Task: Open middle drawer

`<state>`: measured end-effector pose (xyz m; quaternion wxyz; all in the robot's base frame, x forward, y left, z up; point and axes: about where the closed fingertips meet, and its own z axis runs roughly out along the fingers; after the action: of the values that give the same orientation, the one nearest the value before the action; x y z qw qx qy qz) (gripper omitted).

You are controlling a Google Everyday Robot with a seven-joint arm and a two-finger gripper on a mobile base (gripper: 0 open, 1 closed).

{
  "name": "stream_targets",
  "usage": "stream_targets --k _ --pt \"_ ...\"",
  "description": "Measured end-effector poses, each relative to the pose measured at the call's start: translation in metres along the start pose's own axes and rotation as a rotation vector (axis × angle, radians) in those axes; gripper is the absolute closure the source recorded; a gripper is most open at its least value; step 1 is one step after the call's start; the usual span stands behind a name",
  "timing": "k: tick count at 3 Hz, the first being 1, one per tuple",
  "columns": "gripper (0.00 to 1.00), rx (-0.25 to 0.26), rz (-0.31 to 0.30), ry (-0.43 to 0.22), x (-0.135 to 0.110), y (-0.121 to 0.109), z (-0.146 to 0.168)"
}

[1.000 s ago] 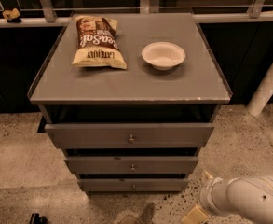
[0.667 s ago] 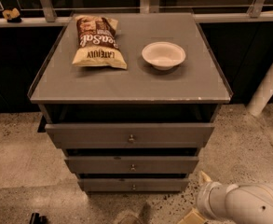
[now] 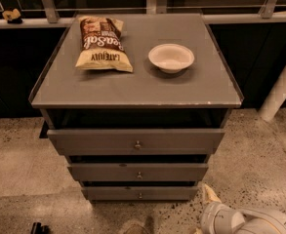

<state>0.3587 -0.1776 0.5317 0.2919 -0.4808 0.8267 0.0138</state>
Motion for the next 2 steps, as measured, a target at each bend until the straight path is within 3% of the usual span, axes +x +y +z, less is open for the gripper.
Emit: stream_targets --k 1,2 --pt "0.00 0.014 -0.013 0.020 0.000 -0.014 0.000" --pt "0.00 -0.040 0.008 0.076 -0.018 -0.034 0.036"
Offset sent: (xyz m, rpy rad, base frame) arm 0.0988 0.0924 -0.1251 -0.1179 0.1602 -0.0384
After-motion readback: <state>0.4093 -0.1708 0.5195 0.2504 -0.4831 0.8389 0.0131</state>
